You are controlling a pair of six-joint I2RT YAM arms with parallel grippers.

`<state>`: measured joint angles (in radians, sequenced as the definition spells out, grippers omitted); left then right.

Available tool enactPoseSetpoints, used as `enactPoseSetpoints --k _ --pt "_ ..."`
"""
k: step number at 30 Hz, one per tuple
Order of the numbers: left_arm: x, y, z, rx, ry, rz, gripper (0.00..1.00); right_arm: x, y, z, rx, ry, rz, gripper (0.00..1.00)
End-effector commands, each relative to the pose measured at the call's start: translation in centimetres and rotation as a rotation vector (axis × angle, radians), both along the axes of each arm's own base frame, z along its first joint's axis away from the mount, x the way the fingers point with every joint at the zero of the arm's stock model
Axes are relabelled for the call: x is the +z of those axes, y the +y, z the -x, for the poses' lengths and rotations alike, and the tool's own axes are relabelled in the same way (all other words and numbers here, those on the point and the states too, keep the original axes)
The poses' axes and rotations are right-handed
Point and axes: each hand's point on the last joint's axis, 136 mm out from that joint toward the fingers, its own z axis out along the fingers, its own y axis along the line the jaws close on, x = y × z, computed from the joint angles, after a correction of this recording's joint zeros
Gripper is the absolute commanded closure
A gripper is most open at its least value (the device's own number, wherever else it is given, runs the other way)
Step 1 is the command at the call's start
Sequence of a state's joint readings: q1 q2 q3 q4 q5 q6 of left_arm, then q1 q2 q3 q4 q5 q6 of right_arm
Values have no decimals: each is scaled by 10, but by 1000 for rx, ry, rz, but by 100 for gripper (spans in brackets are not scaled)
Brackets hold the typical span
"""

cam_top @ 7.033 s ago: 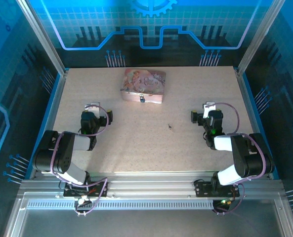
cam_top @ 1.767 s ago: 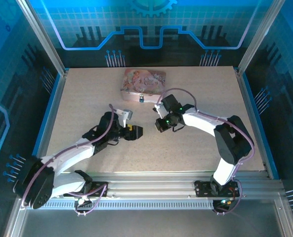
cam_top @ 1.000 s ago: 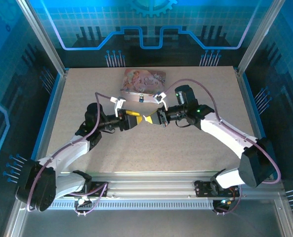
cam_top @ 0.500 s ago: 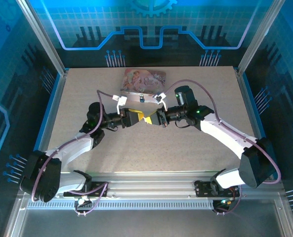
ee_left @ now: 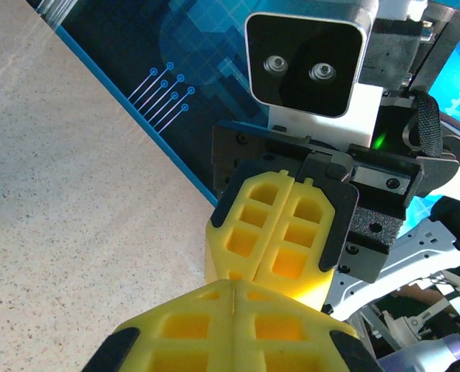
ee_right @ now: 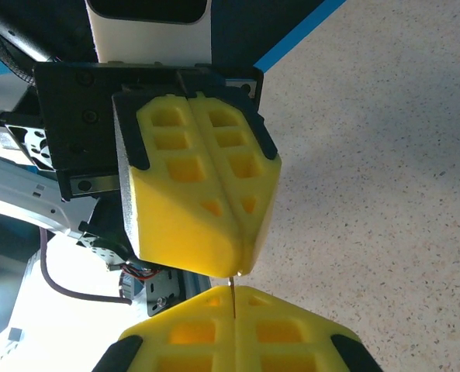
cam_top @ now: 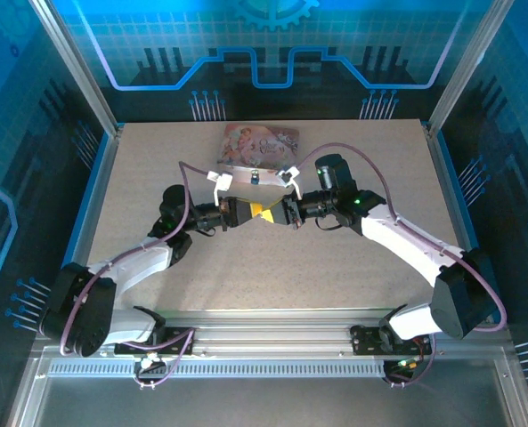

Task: Unlock a padlock with a key

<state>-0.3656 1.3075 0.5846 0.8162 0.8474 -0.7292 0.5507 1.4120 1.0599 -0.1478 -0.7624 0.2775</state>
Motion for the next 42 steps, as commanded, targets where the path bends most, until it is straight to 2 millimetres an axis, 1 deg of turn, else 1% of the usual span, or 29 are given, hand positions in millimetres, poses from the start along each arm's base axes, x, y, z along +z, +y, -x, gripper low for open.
enactPoseSetpoints --k 1,5,6,7,8,9,11,13,17,18,19,21,23,26,30,34,39,42 --pt "-1 -3 6 -32 -14 9 100 3 3 2 6 -12 -6 100" --pt "4 -2 8 -32 -41 -3 100 -3 -2 -3 -36 -17 29 99" --pt "2 -2 9 -31 -42 -22 100 -5 -4 -4 -48 -17 42 92" --pt "5 -1 9 -25 -62 -41 100 -6 -7 -5 -65 -21 59 82" --pt "3 0 9 -20 -74 -74 100 -7 -10 -6 -84 -23 78 75" --pt "1 1 10 -17 -82 -106 100 -7 -13 -5 -89 -27 87 70" --pt "-2 4 9 -5 -102 -178 100 -6 -21 -1 -111 -37 110 56" --pt "-4 6 8 0 -105 -246 100 -8 -29 4 -133 -50 121 52" --pt "-5 12 2 14 -103 -375 100 -14 -42 8 -182 -73 106 51" --pt "-3 13 2 16 -96 -397 100 -15 -43 7 -196 -84 92 51" --pt "2 14 3 8 -99 -412 100 -23 -44 7 -213 -82 78 51" --pt "8 15 8 -5 -112 -415 100 -25 -43 2 -238 -85 43 52" --pt "11 15 12 -11 -123 -407 100 -21 -38 0 -238 -82 1 53" --pt "18 12 18 -39 -118 -371 100 -14 -28 2 -205 -84 -39 53" --pt "25 9 25 -79 -107 -333 100 -2 -14 16 -130 -121 -71 51" --pt "34 6 32 -119 -101 -302 100 1 -7 24 -105 -148 -76 50" --pt "39 5 37 -144 -104 -283 100 8 4 31 -45 -143 -99 55" --pt "37 5 41 -162 -103 -287 100 13 10 36 -9 -144 -102 59"
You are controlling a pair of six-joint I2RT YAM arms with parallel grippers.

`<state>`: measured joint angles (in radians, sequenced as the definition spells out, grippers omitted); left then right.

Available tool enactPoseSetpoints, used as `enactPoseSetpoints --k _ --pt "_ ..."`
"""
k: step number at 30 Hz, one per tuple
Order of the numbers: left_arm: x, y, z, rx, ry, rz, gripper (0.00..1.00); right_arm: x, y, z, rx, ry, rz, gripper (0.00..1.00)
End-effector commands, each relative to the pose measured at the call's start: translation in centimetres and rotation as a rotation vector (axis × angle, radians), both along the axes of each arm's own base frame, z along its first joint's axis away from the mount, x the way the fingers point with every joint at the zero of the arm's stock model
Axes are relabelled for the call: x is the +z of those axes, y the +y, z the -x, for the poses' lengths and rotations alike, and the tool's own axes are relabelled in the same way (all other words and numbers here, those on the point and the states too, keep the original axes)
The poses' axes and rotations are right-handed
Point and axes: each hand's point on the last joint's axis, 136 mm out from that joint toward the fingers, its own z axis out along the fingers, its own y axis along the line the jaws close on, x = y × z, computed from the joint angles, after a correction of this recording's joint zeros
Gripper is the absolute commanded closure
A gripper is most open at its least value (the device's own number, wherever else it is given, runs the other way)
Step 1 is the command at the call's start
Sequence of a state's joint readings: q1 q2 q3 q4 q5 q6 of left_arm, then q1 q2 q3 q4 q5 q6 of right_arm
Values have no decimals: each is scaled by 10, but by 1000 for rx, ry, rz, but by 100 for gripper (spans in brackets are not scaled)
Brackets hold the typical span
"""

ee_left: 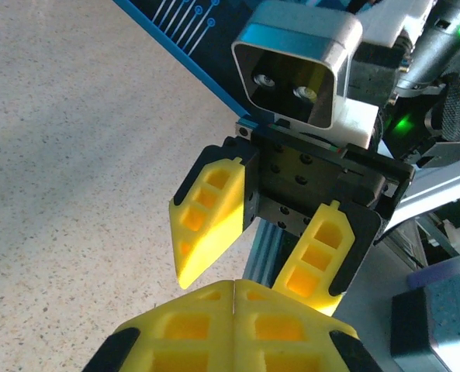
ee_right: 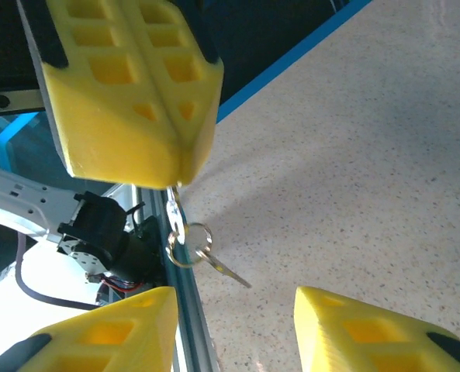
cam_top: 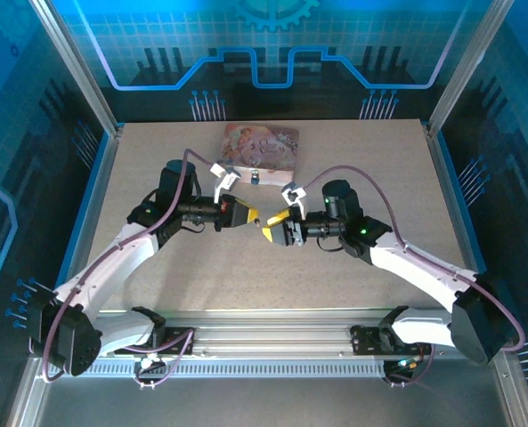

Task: Unlock a padlock with a key

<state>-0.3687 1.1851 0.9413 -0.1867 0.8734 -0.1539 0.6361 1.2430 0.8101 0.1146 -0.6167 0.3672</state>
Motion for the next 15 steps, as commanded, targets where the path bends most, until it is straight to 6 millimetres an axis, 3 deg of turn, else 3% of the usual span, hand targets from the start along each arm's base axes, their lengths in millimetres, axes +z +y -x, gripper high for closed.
enactPoseSetpoints --k 1,4,5,9,15 --pt "18 -2 14 -64 -28 27 100 22 13 8 76 -44 -41 61" --pt "16 -2 16 -79 -16 25 100 15 16 10 95 -24 -25 64" --pt "16 -3 17 -85 -13 26 100 25 19 8 99 -40 -39 65" --pt "15 -3 16 -87 -6 29 100 27 24 6 103 -33 -61 68" --pt "17 -4 12 -74 -13 47 100 28 28 6 115 -24 -80 86"
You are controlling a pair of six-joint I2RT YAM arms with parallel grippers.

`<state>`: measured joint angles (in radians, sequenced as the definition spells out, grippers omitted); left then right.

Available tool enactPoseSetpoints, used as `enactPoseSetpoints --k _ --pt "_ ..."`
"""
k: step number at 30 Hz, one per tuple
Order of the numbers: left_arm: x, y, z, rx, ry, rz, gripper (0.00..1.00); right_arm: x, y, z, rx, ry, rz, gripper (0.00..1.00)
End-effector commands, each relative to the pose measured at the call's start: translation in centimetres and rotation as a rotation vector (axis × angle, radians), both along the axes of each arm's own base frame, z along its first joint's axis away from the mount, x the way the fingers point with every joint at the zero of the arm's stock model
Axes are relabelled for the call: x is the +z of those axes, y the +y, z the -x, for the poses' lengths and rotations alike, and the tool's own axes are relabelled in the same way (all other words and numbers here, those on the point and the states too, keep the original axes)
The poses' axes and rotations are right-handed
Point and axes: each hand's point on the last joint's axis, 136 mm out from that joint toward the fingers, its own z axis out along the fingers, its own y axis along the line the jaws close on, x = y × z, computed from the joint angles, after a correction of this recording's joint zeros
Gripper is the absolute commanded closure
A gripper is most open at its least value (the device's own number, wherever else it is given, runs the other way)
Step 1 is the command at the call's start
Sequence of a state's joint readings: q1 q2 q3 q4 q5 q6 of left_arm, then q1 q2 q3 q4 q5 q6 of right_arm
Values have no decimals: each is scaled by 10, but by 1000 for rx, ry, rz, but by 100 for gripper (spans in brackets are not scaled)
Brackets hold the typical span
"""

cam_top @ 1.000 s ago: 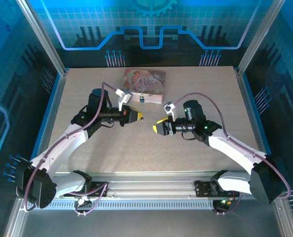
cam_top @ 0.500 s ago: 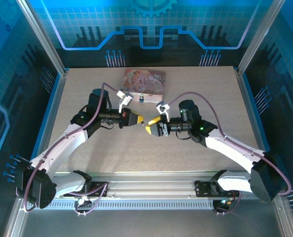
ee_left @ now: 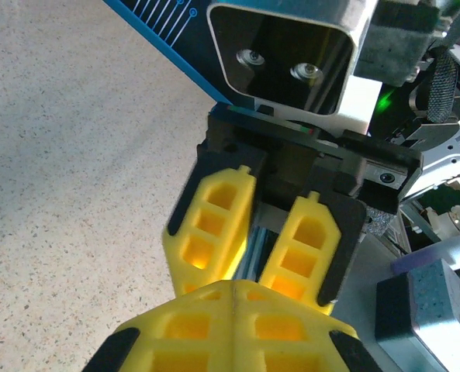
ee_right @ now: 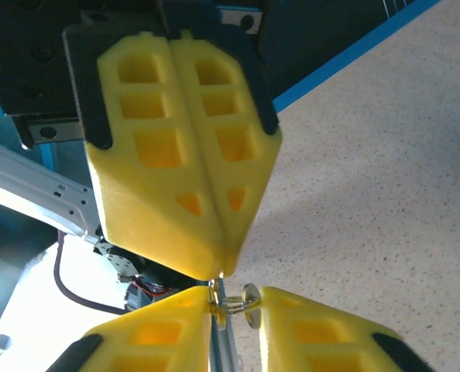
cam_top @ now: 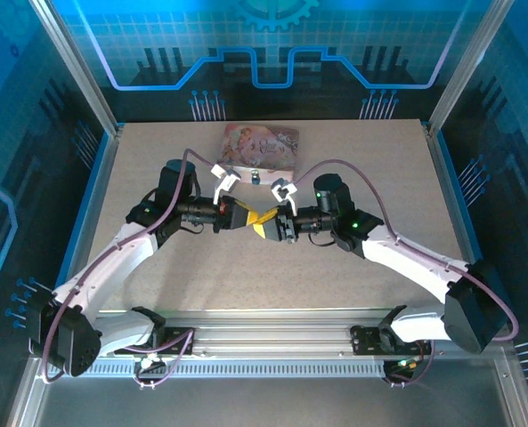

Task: Unlock a padlock with a key

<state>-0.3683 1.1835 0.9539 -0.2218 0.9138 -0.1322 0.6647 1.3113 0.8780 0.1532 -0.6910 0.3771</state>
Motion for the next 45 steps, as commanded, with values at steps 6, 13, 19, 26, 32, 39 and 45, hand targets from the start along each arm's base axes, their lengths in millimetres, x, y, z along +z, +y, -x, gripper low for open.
enactPoseSetpoints --k 6,13,19,26,32,39,45 --pt "11 -4 2 -29 -12 41 100 10 9 6 52 -6 -49 100" --pt "8 -3 0 -1 -8 52 100 3 8 6 31 4 -63 100" --pt "10 3 -8 74 -12 98 49 6 7 -1 -20 7 -100 100" --pt "6 7 -8 97 -1 167 50 7 5 -6 -61 14 -119 100" --pt "11 6 -3 69 -13 223 71 6 6 -9 -73 40 -133 100" --pt "7 5 -1 50 -1 223 97 7 7 -11 -81 49 -141 100" --pt "5 5 0 49 5 225 96 6 9 -14 -86 55 -139 100"
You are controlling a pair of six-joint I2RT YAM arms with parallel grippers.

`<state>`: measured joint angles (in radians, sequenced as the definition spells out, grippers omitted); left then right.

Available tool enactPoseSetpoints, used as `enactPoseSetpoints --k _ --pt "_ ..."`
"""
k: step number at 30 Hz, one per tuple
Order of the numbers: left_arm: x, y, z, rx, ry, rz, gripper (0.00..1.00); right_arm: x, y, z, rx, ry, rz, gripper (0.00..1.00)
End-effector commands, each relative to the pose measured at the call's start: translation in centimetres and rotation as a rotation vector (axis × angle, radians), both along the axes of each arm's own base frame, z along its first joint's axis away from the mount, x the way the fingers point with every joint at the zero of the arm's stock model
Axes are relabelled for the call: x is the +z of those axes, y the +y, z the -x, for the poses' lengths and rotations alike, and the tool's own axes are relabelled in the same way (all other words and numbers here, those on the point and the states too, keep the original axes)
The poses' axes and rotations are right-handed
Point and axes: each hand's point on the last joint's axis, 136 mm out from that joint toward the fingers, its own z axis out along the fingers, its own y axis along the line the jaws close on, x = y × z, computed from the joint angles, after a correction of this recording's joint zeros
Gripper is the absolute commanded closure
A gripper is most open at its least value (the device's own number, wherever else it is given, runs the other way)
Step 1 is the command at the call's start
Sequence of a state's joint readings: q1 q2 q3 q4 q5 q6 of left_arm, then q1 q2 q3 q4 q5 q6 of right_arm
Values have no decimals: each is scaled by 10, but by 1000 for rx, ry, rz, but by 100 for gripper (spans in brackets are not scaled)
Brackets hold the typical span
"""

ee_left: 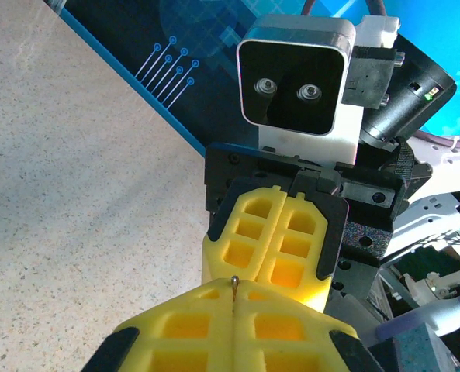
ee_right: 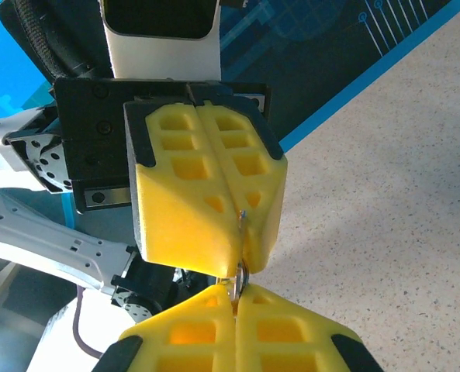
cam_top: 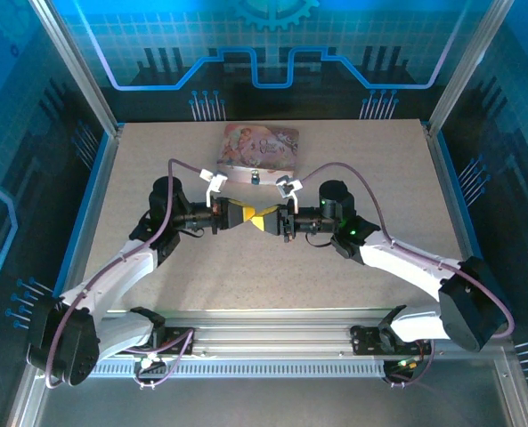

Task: Unlock a padlock with a key

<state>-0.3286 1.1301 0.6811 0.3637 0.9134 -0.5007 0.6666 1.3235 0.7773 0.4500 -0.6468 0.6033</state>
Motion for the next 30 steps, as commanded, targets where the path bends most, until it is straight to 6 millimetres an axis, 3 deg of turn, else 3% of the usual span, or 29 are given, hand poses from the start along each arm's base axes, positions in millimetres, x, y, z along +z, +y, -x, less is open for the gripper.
enactPoseSetpoints --k 1,2,3,4,7,11,19,30 --pt "8 -4 12 -52 -16 30 90 -2 5 -3 -7 -13 -7 100" --pt "9 -3 12 -46 -16 31 81 -3 5 -3 -11 -12 -5 100" --pt "9 -2 11 -32 -14 31 62 -4 5 -4 -15 -13 -4 100" --pt "9 -1 9 -13 -14 31 53 -5 4 -4 -20 -9 -2 100" --pt "13 5 3 48 -5 47 40 -7 3 -4 -26 -8 0 100" --pt "15 11 -4 95 30 66 43 -7 1 -5 -43 -14 -1 100" --pt "15 8 -4 69 38 87 63 -5 2 -3 -27 -13 -5 100" --pt "-2 6 -3 43 44 22 66 -3 5 1 8 -7 -11 100"
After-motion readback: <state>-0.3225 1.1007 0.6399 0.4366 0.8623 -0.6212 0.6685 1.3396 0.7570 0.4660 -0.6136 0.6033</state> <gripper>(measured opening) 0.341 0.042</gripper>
